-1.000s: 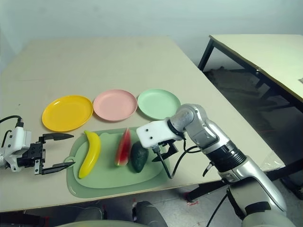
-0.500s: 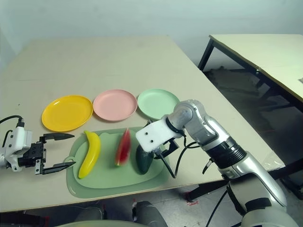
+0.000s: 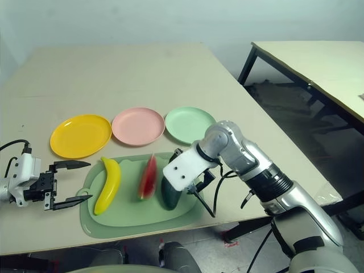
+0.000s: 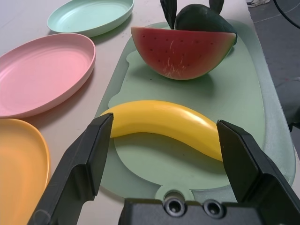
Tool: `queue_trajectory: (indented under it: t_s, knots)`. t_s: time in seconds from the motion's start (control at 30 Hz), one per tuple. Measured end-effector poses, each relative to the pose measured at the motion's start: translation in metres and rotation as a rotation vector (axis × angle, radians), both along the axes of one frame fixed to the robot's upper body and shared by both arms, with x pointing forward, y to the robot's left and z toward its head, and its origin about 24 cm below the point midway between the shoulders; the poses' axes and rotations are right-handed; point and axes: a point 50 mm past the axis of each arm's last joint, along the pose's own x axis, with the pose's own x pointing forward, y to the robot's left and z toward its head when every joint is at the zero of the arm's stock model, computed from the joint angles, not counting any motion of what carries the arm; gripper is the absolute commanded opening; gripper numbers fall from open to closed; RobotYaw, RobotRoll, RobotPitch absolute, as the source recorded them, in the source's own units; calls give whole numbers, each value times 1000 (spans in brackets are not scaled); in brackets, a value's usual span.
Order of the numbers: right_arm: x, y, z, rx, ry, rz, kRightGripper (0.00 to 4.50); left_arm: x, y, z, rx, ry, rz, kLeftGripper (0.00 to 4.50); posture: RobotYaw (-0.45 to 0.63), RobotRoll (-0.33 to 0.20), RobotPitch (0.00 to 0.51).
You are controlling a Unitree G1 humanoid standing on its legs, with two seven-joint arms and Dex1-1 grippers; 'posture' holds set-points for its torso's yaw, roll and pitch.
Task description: Place the fruits into color-matched plates.
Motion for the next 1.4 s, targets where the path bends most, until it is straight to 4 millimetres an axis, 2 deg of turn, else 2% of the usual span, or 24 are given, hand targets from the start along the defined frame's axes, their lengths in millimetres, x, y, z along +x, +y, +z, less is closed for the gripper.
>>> queue_trajectory:
  t_s: [0.27, 0.77, 1.3, 1.4]
  knots:
    - [6, 4, 6, -29, -89, 72, 4481, 0, 0, 0, 0, 1, -1, 4500, 39, 0, 0]
    - [-6, 23, 2, -12, -91, 225, 4481, 0, 0, -1, 2, 1, -1, 4500, 54, 0, 0]
    - [-11, 22, -7, -22, -48, 221, 4481, 0, 1, -2, 20, -2, 0, 4500, 58, 0, 0]
    - [-12, 22, -7, -28, -39, 201, 4059, 0, 1, -2, 21, -4, 0, 4500, 61, 0, 0]
